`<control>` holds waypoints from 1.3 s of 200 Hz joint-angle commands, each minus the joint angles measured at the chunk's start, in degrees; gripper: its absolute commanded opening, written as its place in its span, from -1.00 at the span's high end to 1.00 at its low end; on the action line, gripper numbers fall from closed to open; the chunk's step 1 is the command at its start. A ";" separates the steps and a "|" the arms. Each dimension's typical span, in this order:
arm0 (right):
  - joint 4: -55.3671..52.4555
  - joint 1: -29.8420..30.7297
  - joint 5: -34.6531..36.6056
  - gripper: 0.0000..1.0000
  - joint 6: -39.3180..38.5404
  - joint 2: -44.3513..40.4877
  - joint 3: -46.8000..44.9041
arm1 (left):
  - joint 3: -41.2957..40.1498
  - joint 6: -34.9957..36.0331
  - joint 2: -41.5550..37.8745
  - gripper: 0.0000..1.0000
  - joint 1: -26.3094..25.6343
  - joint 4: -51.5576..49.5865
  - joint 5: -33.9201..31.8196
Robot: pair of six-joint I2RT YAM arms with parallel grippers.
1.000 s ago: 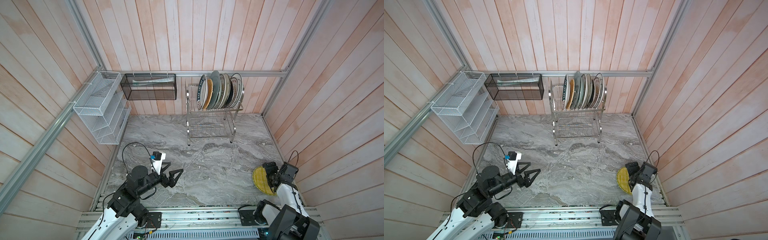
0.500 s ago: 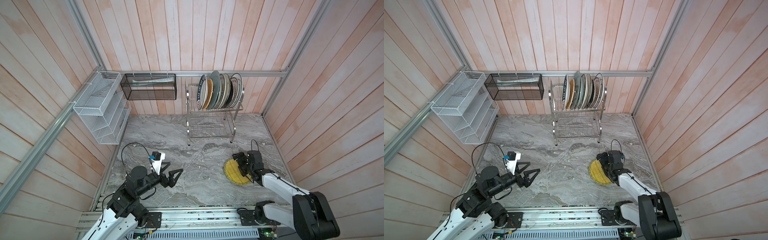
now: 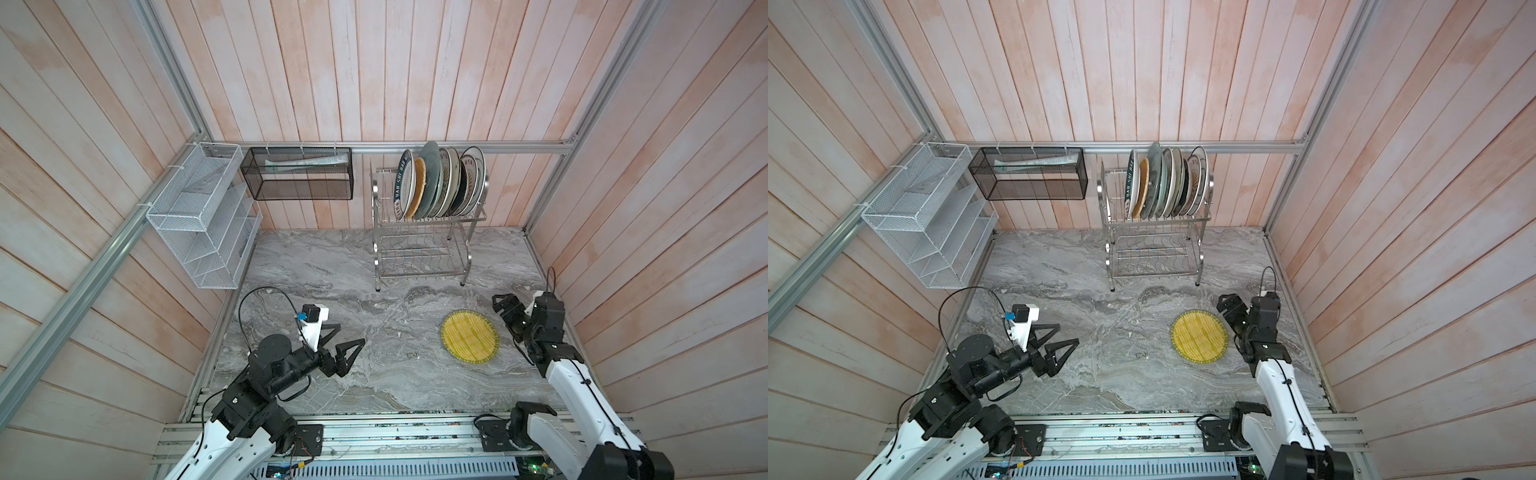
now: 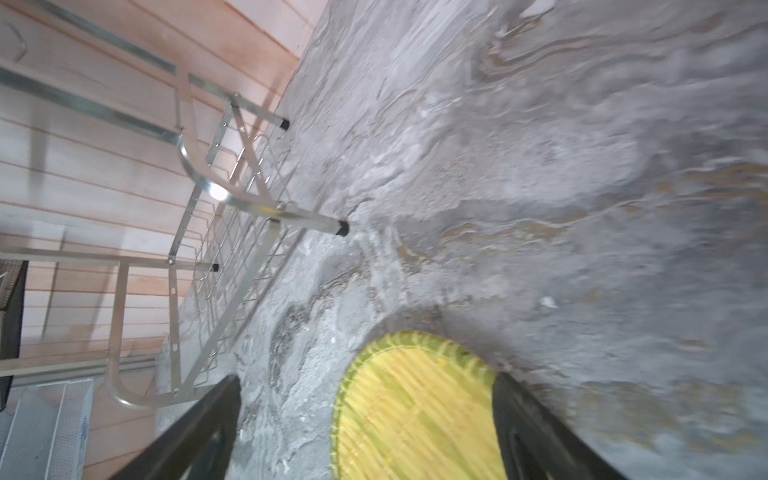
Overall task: Load plates into a dish rack
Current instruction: Pick up the plate from the middle-right of the table.
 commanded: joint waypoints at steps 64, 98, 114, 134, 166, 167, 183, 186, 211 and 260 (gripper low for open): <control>1.05 -8.93 -18.10 -0.69 -9.20 2.25 -10.03 | -2.31 0.82 -1.94 -1.00 0.25 6.29 13.78; 4.93 -8.90 -22.88 -0.66 -9.83 5.24 -11.58 | -1.80 1.02 -0.23 -1.00 0.25 5.28 12.63; 7.14 -8.91 -24.71 -0.64 -9.25 6.15 -13.10 | -1.84 1.01 -0.32 -1.00 0.24 5.26 12.12; 10.52 -8.89 -27.27 -0.60 -8.25 7.62 -15.24 | -1.88 1.02 -0.46 -1.00 0.24 5.01 11.18; 13.54 -8.53 -28.32 -0.49 -7.48 9.60 -18.01 | -1.88 0.96 -0.38 -1.00 0.25 5.10 10.85; 13.63 -8.49 -28.40 -0.49 -7.47 9.66 -18.09 | -1.88 0.97 -0.40 -1.00 0.25 5.05 10.79; 14.80 -7.76 -27.78 -0.41 -7.06 10.37 -18.97 | -1.92 0.87 -0.42 -1.00 0.33 5.00 10.57; 15.19 -7.51 -27.55 -0.37 -6.73 10.48 -19.14 | -1.88 0.74 -0.46 -1.00 0.33 5.00 10.51; 18.18 -4.72 -25.95 -0.16 -4.67 11.90 -19.68 | -1.89 0.60 -0.52 -1.00 0.45 5.09 10.17; 19.41 -2.39 -24.81 0.88 -3.81 12.78 -17.37 | -2.06 0.15 -0.51 -1.00 0.42 5.18 8.34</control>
